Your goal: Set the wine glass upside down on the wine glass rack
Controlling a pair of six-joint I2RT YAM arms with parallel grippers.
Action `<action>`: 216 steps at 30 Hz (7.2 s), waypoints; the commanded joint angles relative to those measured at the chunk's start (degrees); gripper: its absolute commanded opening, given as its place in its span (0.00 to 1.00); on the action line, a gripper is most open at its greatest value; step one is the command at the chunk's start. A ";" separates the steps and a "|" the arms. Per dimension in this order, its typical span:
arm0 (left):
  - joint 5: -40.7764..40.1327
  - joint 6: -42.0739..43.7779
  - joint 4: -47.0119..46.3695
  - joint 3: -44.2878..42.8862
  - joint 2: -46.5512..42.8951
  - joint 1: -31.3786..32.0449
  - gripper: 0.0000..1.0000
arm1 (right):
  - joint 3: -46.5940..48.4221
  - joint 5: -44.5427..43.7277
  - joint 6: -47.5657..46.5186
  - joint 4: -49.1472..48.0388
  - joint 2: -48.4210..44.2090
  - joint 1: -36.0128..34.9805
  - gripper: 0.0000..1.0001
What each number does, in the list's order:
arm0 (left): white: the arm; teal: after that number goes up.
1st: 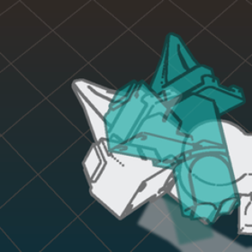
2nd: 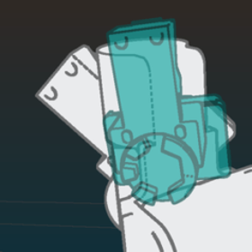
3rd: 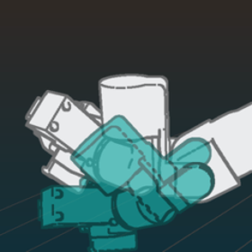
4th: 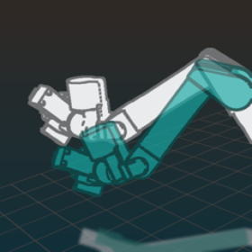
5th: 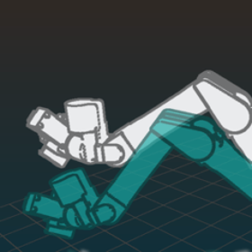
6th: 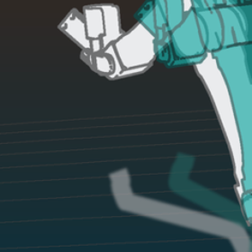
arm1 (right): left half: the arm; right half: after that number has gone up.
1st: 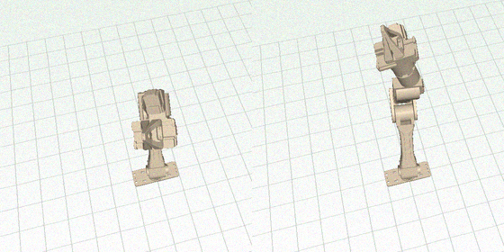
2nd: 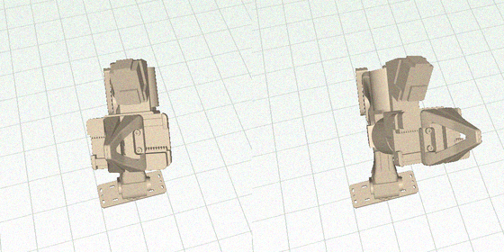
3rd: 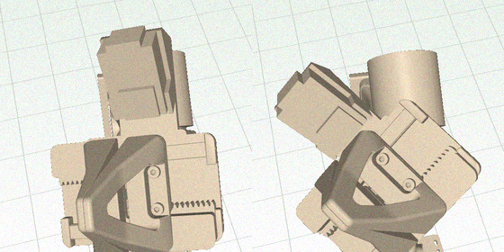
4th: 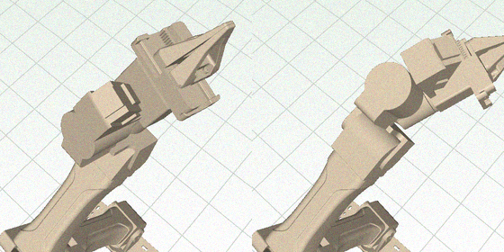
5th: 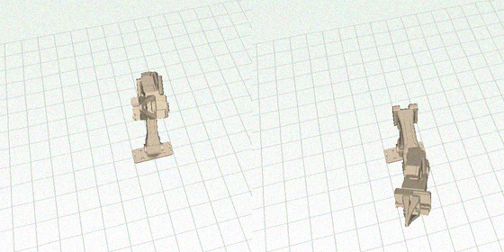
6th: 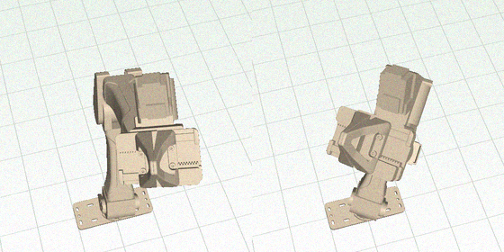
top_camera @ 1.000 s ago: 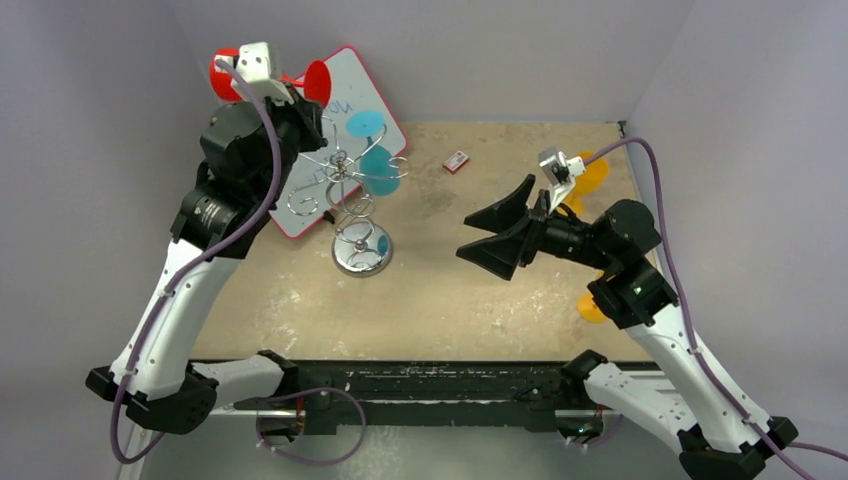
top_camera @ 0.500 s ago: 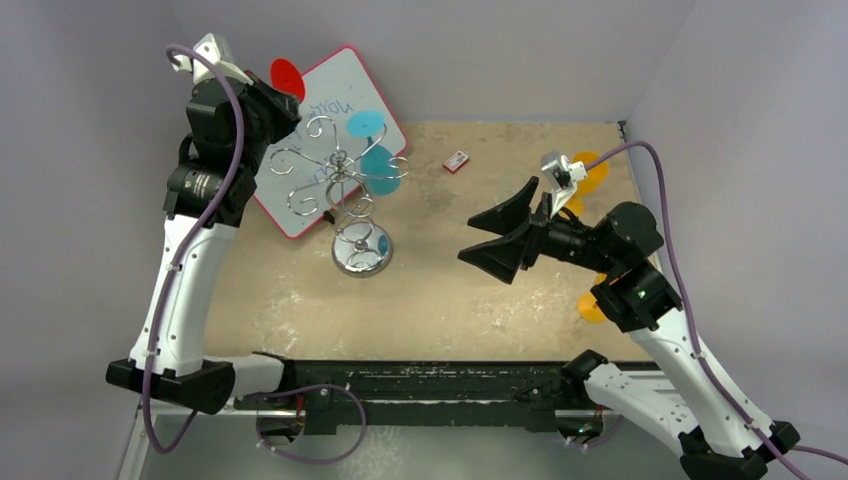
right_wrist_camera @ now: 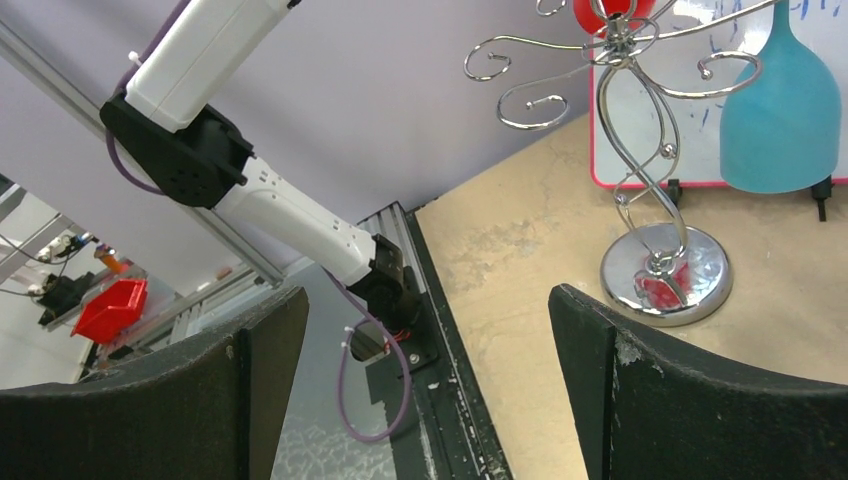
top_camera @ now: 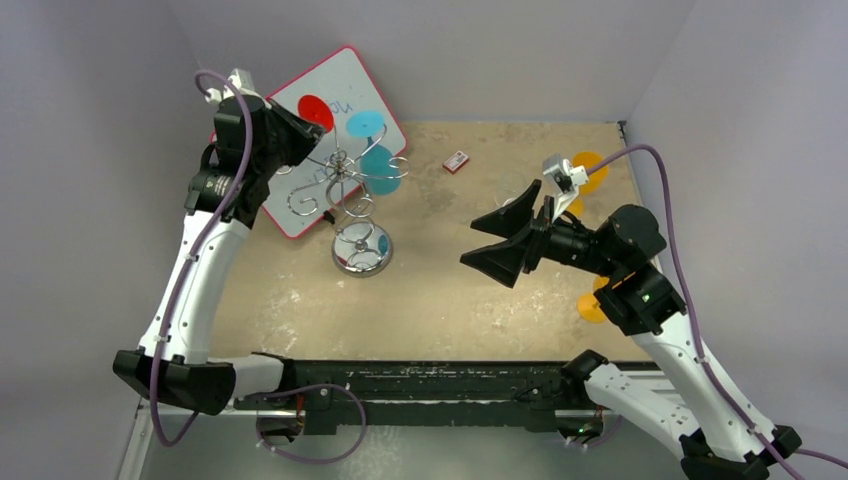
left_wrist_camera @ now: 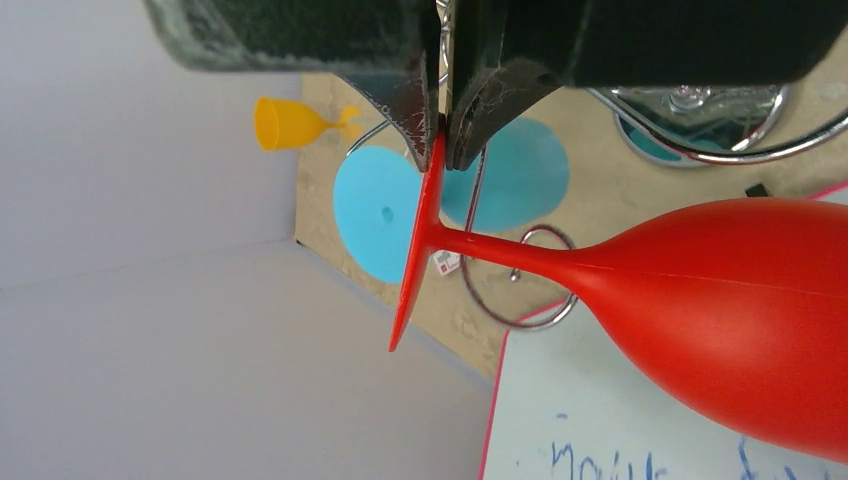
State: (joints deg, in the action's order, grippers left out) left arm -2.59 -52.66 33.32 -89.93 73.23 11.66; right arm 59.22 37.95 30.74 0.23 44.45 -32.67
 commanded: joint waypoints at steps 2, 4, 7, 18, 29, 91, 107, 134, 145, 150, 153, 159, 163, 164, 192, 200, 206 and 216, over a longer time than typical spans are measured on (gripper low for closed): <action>3.25 -5.19 -6.96 3.60 -3.99 -0.39 0.00 | 2.23 -1.38 -1.05 -0.94 -0.68 -0.03 0.92; 3.39 -5.94 -7.63 4.35 -4.36 -0.41 0.00 | 2.24 -1.41 -0.96 -0.89 -0.69 -0.02 0.92; 4.29 -7.43 -8.95 5.54 -5.02 -0.41 0.00 | 2.22 -1.70 -0.87 -0.80 -0.85 0.03 0.92; 10.48 -17.67 -16.86 11.74 -5.46 -0.41 0.00 | 2.46 -3.15 -0.60 -0.19 -2.09 0.06 0.92; 9.91 -18.62 -21.70 13.80 -5.41 -0.50 0.00 | 2.41 -3.85 -0.68 0.27 -3.21 -0.02 0.93; 5.65 -17.25 -22.27 15.82 -4.31 -5.86 0.30 | 3.21 -5.36 -1.53 1.82 -2.21 -0.03 0.94; 0.14 -7.31 -9.76 10.54 -6.70 -5.85 0.53 | 3.43 -17.12 -3.71 11.57 -0.49 0.04 0.92; -12.63 23.24 11.20 9.87 -22.33 -4.16 0.80 | 16.71 -51.47 -16.84 34.85 24.65 0.10 0.49; -14.33 31.93 11.00 16.39 -30.33 -0.69 0.87 | 18.40 -56.13 -19.40 36.22 35.54 0.57 0.47; -5.52 34.75 8.85 17.84 -32.29 0.12 0.84 | 18.92 -57.22 -20.22 37.31 36.93 1.11 0.46; -2.35 35.56 8.40 17.85 -32.34 0.95 0.85 | 19.88 -57.28 -20.84 38.37 37.60 1.85 0.47; 2.03 35.26 8.52 15.18 -31.26 2.10 0.89 | 25.21 -55.02 -20.89 42.73 39.00 2.39 0.47; 0.59 34.40 7.89 16.59 -31.68 2.22 0.97 | 27.13 -55.23 -21.59 43.26 38.72 2.42 0.48; 0.25 33.67 7.18 17.39 -31.85 2.23 1.00 | 26.97 -55.53 -21.86 43.35 38.89 2.54 0.48; 23.72 32.06 -1.96 25.29 -33.34 3.72 0.88 | 19.38 -50.14 -23.17 39.26 38.04 3.42 0.15; 22.45 36.64 0.15 26.43 -34.08 4.01 0.86 | 18.19 -48.72 -23.62 38.88 38.45 3.44 0.12; 28.63 35.07 -7.59 30.46 -37.24 4.24 0.86 | 19.67 -45.81 -23.78 39.62 39.09 3.44 0.01; 33.02 40.31 -11.05 33.24 -41.52 4.22 0.86 | 18.97 -39.12 -26.50 39.30 33.60 3.41 0.00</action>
State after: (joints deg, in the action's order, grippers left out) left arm 25.74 -16.71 26.94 -56.05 31.00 15.53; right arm 77.25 -5.50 6.35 40.49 82.21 -29.50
